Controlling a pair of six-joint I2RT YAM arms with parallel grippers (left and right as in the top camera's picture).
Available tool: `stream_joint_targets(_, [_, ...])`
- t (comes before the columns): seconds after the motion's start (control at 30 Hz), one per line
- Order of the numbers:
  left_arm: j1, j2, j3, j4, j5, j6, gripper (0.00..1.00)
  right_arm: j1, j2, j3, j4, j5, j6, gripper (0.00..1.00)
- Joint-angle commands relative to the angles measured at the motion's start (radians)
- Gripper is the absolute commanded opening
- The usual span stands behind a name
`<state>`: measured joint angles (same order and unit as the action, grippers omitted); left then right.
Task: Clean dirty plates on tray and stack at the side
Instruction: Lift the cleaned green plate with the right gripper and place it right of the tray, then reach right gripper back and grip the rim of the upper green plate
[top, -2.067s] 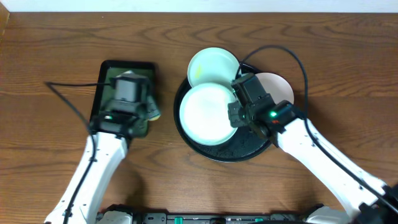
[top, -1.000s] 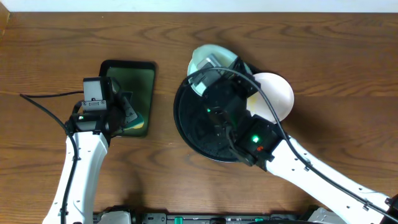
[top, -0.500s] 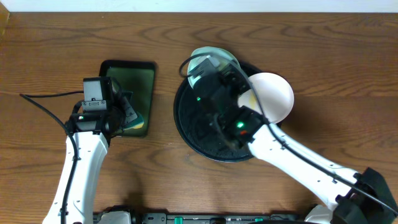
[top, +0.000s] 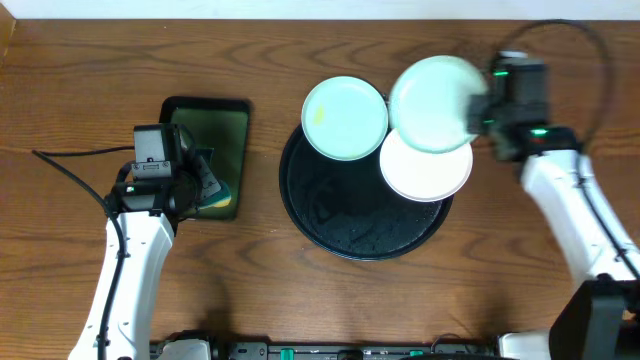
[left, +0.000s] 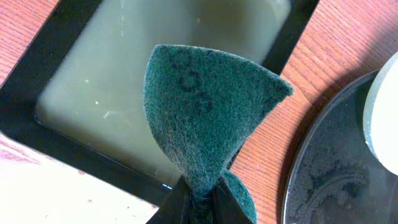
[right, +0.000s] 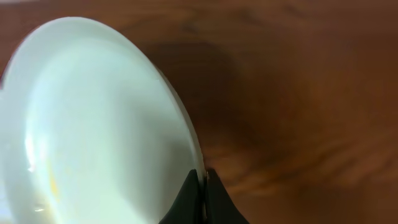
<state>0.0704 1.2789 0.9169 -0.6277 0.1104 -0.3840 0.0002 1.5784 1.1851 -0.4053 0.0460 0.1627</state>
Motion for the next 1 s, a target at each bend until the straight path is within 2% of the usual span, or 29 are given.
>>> stream_joint_targets(0.0, [0.003,-0.005,-0.010,0.000,0.010,0.018,0.08,-0.143,-0.028,0.012,-0.011,-0.208,0.153,0.01])
stream_joint_targets(0.17, [0.003,-0.005,-0.010,0.000,0.010,0.018,0.08,-0.333,-0.009,0.011,-0.027,-0.181,0.168,0.01])
stream_joint_targets(0.27, [0.003,-0.005,-0.010,0.003,0.010,0.018,0.08,-0.399,0.026,0.011,-0.044,-0.112,0.208,0.01])
stream_joint_targets(0.6, [0.003,-0.005,-0.010,0.003,0.010,0.018,0.07,-0.457,0.207,0.011,-0.017,-0.103,0.226,0.02])
stream_joint_targets(0.7, [0.003,-0.005,-0.010,0.003,0.010,0.018,0.08,-0.457,0.221,0.011,-0.016,-0.107,0.225,0.27])
stream_joint_targets(0.77, [0.003,-0.005,-0.010,0.003,0.010,0.018,0.08,-0.457,0.211,0.012,-0.014,-0.113,0.225,0.41])
stream_joint_targets(0.87, [0.003,-0.005,-0.010,0.003,0.010,0.018,0.08,-0.457,0.172,0.016,-0.004,-0.177,0.198,0.53])
stream_joint_targets(0.97, [0.003,-0.005,-0.010,0.004,0.010,0.018,0.08,-0.448,0.113,0.029,0.000,-0.277,0.179,0.59])
